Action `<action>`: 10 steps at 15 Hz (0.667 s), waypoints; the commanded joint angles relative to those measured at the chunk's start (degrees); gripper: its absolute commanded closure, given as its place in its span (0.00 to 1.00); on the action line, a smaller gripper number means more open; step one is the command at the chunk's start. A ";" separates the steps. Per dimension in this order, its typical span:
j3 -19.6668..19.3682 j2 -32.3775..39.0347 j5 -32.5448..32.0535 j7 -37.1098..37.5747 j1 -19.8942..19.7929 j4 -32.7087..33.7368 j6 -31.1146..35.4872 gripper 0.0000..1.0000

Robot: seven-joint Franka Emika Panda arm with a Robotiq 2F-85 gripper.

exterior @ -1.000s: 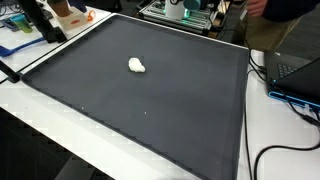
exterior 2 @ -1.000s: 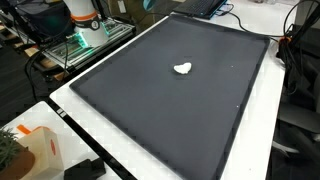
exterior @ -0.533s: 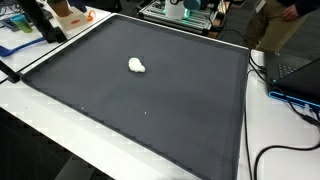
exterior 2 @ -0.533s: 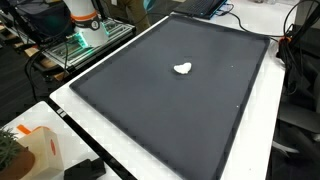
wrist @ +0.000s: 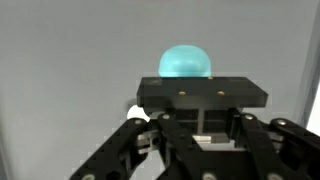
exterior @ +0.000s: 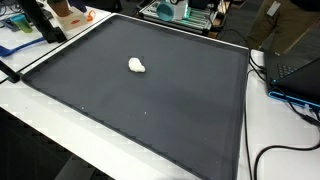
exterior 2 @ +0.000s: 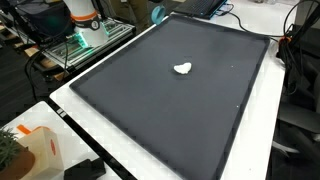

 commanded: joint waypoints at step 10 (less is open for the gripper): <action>2.90 6.83 -12.03 7.30 -2.20 -0.86 24.78 0.79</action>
